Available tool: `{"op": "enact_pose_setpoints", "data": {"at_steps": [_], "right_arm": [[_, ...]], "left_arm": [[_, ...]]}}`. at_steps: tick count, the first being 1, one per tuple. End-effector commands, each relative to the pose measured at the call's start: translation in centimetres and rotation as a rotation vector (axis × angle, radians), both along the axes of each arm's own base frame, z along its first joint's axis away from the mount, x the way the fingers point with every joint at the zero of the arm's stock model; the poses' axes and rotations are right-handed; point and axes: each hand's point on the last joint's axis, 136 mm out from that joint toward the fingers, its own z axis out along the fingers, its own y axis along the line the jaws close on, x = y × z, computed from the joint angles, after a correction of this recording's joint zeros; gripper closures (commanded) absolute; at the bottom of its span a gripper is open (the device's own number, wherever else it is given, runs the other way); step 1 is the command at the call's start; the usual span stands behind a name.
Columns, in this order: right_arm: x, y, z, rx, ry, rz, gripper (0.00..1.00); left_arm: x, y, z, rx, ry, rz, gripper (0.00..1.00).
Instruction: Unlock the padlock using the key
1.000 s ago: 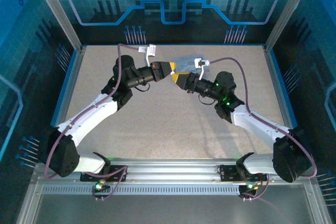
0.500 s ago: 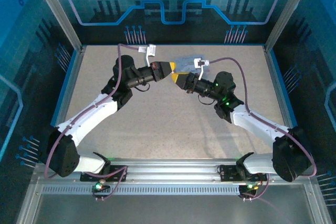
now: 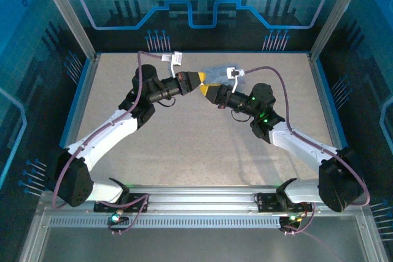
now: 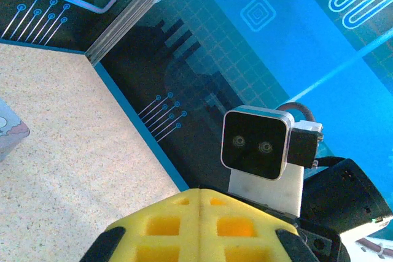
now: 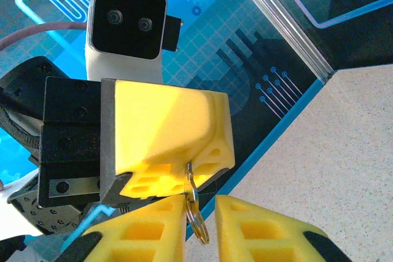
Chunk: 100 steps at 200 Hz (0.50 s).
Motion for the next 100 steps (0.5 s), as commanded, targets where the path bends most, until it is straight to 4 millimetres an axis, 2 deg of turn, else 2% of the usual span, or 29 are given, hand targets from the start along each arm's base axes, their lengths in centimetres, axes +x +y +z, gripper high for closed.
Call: {"op": "enact_pose_setpoints", "data": {"at_steps": [1, 36, 80, 100], "right_arm": [[0.33, 0.25, 1.34, 0.025, -0.022, -0.012, 0.81], [0.37, 0.29, 1.36, 0.025, -0.021, -0.011, 0.84], [0.28, 0.31, 1.29, 0.022, -0.020, -0.008, 0.98], [0.28, 0.14, 1.13, 0.015, -0.016, -0.015, 1.00]], "left_arm": [[-0.46, -0.50, 0.41, -0.016, -0.026, -0.024, 1.00], [-0.40, -0.64, 0.29, -0.018, -0.023, -0.026, 1.00], [-0.30, -0.63, 0.20, -0.017, -0.022, -0.023, 1.00], [-0.30, -0.62, 0.20, -0.015, -0.024, -0.021, 1.00]]}}
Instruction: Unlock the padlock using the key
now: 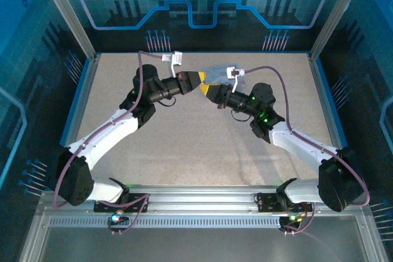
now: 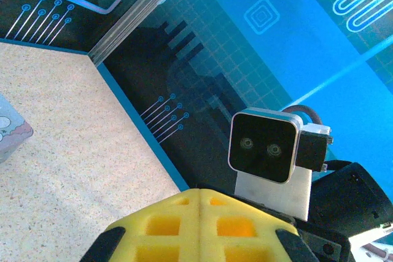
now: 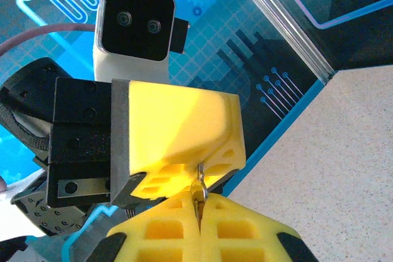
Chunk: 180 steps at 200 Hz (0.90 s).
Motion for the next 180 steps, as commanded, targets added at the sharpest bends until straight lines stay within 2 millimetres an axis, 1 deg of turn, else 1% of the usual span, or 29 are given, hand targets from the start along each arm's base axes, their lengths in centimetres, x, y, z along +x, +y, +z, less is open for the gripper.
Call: {"op": "enact_pose_setpoints", "data": {"at_steps": [1, 6, 14, 28, 42, 63, 81, 92, 95, 100, 112, 124, 146, 180], "right_arm": [[0.3, 0.1, 1.0, 0.012, -0.016, -0.017, 1.00], [0.2, 0.0, 0.9, 0.010, -0.014, -0.019, 1.00], [0.2, -0.1, 0.9, 0.006, -0.014, -0.026, 1.00], [0.2, -0.3, 0.6, -0.010, -0.011, -0.037, 1.00], [0.0, -0.7, 0.2, -0.037, -0.007, -0.050, 1.00], [-0.3, -1.5, -0.6, -0.102, -0.011, -0.080, 1.00], [-0.7, -2.5, -1.4, -0.181, -0.018, -0.119, 1.00], [-1.0, -3.4, -1.8, -0.230, -0.023, -0.148, 1.00], [-1.1, -3.6, -1.6, -0.239, -0.035, -0.157, 1.00], [-1.2, -4.0, -2.4, -0.277, -0.011, -0.167, 1.00], [-1.6, -5.1, -2.9, -0.338, -0.013, -0.200, 1.00], [-2.1, -6.1, -3.3, -0.399, -0.017, -0.228, 1.00], [-3.1, -7.8, -3.6, -0.480, -0.038, -0.264, 1.00], [-4.8, -10.0, -4.2, -0.601, -0.066, -0.296, 1.00]], "left_arm": [[-0.7, -0.6, 0.4, -0.012, -0.031, -0.030, 1.00], [-0.7, -0.6, 0.5, -0.011, -0.034, -0.028, 1.00], [-0.6, -0.5, 0.5, -0.008, -0.038, -0.024, 0.95], [-0.7, -0.4, 0.6, -0.001, -0.044, -0.018, 0.90], [-0.7, -0.2, 0.9, 0.007, -0.054, -0.007, 0.77], [-0.6, 0.2, 0.9, 0.029, -0.062, 0.018, 0.60], [-0.4, 0.5, 0.7, 0.055, -0.064, 0.036, 0.51], [-0.2, 0.6, 0.4, 0.075, -0.063, 0.046, 0.49], [-0.1, 0.6, 0.3, 0.082, -0.061, 0.050, 0.48], [0.1, 0.6, 0.1, 0.095, -0.057, 0.054, 0.48], [0.5, 0.6, -0.5, 0.127, -0.054, 0.061, 0.46], [1.0, 0.5, -1.4, 0.161, -0.042, 0.067, 0.45], [2.2, 0.0, -2.8, 0.211, -0.029, 0.068, 0.44], [4.6, -1.4, -5.7, 0.292, -0.002, 0.050, 0.45]]}}
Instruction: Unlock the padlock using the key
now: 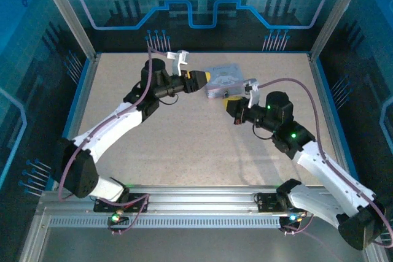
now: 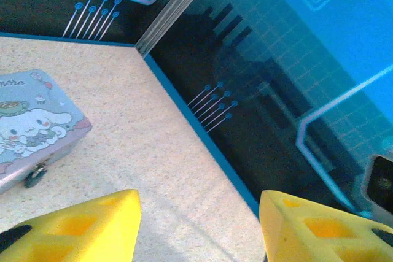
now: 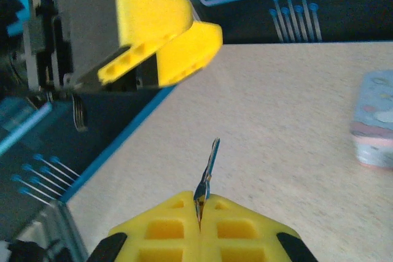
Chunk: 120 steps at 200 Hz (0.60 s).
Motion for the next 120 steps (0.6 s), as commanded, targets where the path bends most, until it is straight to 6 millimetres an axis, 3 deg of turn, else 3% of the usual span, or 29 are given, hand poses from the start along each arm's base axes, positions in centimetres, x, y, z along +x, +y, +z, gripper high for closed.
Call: {"op": "enact_pose_setpoints", "data": {"at_steps": [1, 63, 73, 120], "right_arm": [[-1.0, -2.3, -0.7, -0.151, -0.017, -0.044, 1.00], [-3.3, -6.0, -1.5, -0.282, -0.034, -0.122, 1.00], [-3.5, -6.4, -0.1, -0.274, -0.057, -0.142, 1.00], [-3.8, -8.6, -0.2, -0.326, -0.027, -0.233, 1.00]], "left_arm": [[1.6, -1.0, -2.5, 0.096, 0.011, -0.009, 0.45], [5.7, -5.8, -9.6, 0.298, 0.118, -0.094, 0.43], [6.3, -6.8, -10.5, 0.319, 0.134, -0.109, 0.43], [9.6, -10.2, -14.4, 0.504, 0.104, -0.128, 0.39]]}}
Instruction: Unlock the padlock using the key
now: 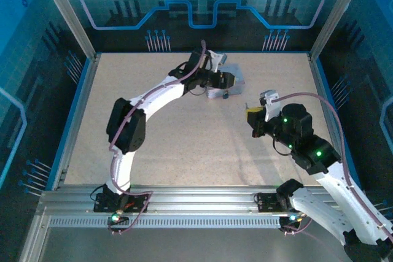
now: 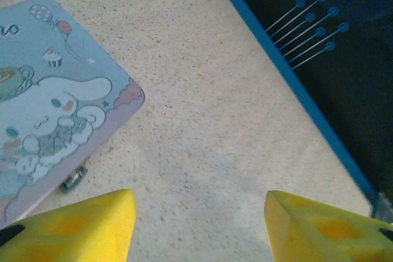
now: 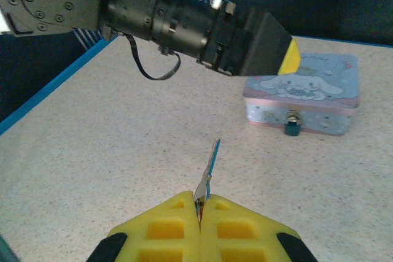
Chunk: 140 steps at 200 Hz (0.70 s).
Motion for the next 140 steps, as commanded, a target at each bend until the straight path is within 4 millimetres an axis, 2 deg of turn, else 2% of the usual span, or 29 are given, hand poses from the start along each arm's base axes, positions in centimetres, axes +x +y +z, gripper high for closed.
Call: {"op": "enact_pose_setpoints", "data": {"at_steps": [1, 22, 45, 86, 140], "right_arm": [[-0.2, -1.9, 0.1, -0.057, 0.015, -0.076, 1.00], [-0.2, -2.4, 0.0, -0.070, 0.028, -0.100, 1.00], [-0.3, -2.7, 0.0, -0.075, 0.030, -0.112, 1.00], [-0.3, -2.7, -0.2, -0.073, 0.036, -0.111, 1.00], [-0.2, -2.5, -0.5, -0.064, 0.046, -0.109, 1.00]], "left_arm": [[0.7, -0.9, -2.1, 0.147, -0.030, -0.031, 0.39], [2.0, -1.6, -3.8, 0.209, -0.027, -0.030, 0.36], [3.2, -2.3, -5.5, 0.270, -0.049, -0.027, 0.28], [4.9, -3.9, -7.0, 0.293, -0.108, -0.023, 0.14], [5.6, -5.5, -8.6, 0.300, -0.144, -0.021, 0.11]]}}
